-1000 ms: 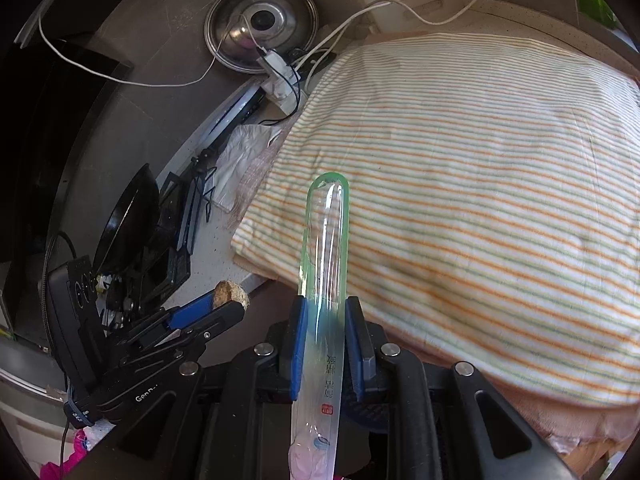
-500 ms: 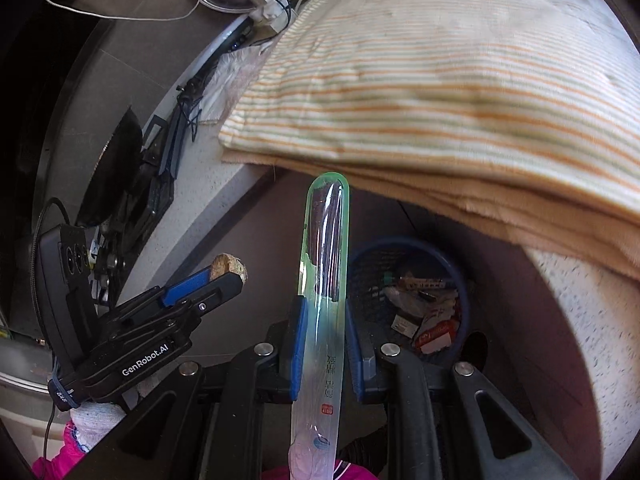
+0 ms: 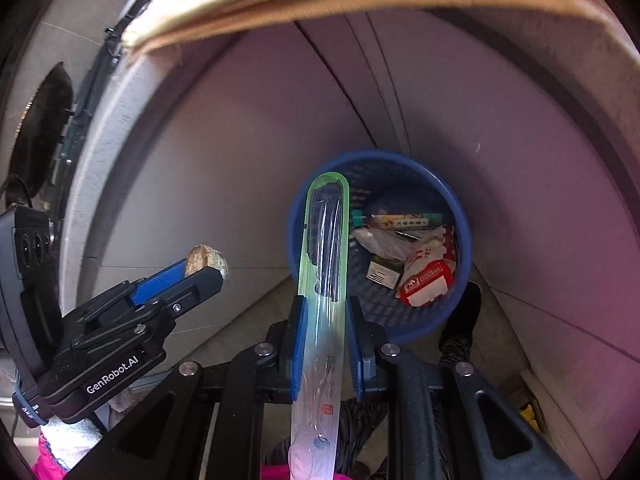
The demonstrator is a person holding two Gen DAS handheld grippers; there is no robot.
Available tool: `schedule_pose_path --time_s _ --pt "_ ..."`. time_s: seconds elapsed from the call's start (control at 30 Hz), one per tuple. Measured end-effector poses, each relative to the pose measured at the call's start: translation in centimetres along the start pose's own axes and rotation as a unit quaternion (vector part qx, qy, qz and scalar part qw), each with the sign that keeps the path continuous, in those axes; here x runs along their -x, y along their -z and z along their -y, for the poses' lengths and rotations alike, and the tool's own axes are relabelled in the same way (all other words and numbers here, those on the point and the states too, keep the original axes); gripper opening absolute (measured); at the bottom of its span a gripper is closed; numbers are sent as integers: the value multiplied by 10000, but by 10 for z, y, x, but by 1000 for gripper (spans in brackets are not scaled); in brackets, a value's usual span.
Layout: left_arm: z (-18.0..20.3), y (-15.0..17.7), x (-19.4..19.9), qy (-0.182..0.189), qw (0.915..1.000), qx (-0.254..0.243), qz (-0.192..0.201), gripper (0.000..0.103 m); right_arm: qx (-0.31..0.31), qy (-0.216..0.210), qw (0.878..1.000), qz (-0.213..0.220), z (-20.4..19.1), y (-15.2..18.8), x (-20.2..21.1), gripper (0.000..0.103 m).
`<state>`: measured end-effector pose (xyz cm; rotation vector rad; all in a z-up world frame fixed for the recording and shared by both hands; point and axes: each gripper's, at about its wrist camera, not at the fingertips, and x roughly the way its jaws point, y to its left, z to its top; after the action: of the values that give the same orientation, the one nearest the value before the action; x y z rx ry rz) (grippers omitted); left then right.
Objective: Collect trash
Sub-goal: 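Carry the lid and tube down over the wastebasket with both tools, then open both tools to drop the lid and tube into the basket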
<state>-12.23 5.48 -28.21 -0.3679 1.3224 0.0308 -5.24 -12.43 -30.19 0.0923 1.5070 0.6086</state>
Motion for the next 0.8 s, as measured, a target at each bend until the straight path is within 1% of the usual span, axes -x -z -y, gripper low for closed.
schedule_pose_path --time_s 0.07,0.2,0.4,0.6,0.8 --pt "0 3 -10 2 10000 -47 -67 35 -9 89 10000 -29 1 -2 -9 18" --pt "0 -4 -32 -24 9997 -103 -214 35 -46 246 9997 -84 4 -4 -25 18" --pt "4 -5 -59 -40 9991 -178 -385 35 -103 492 9986 -173 10 -11 -44 18" --pt "6 -9 -81 -74 9982 -289 -525 35 -198 732 9969 -219 15 -20 -56 18" --pt "7 -15 -93 -91 9978 -318 -579 35 -169 886 9957 -233 21 -31 -67 18"
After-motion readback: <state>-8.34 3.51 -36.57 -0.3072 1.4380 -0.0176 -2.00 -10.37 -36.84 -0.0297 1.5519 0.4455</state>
